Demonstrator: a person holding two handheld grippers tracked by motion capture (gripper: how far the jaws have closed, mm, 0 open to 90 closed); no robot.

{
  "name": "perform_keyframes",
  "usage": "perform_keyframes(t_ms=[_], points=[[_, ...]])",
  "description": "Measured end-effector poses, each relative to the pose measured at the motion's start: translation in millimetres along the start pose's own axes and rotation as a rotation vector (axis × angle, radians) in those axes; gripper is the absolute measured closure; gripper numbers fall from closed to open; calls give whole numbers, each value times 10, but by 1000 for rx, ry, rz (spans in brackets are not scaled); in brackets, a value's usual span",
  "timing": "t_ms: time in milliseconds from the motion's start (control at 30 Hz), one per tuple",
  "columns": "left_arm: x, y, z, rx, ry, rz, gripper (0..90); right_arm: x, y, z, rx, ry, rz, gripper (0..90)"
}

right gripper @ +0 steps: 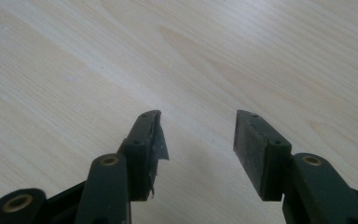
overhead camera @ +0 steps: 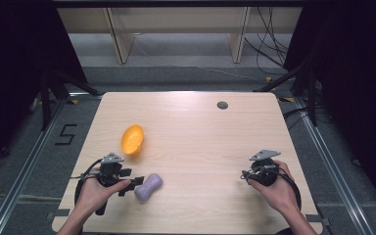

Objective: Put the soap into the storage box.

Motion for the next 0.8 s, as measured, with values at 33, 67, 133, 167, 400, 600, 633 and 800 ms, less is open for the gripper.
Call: perform_keyframes(t_ms=[33,67,133,167,400,600,633,800], points=[[-9,-30,3,46,12,-3,352,-16,4,1,3,3,19,513],[-29,-67,1,128,12,-16,342,-17,5,2,3,3,20,513],[-29,-121,-3,233,17,-81,337,-8,7,10,1,1,9,513],[-34,-138,-14,255,19,-81,335,-16,10,10,1,4,21,513],[-181,-309,-97,347,-49,-142,308,-11,5,5,6,3,32,512],[-329,-363,-206,439,-84,-192,310,2,4,0,4,-2,14,510],[-347,-370,-230,452,-88,-209,314,0,3,3,7,-2,14,509],[-432,-397,-321,518,-95,-253,339,-6,-1,4,5,-2,17,508]])
Point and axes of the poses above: each handheld gripper's, and its own axes: z roughly backward along the jaws, y roughly out of its underside, x roughly to its left, the point moved 2 cm from there along -z, roughly forward along the jaws, and after that the axes turned 15 degrees about -y, right-handed, at the moved point
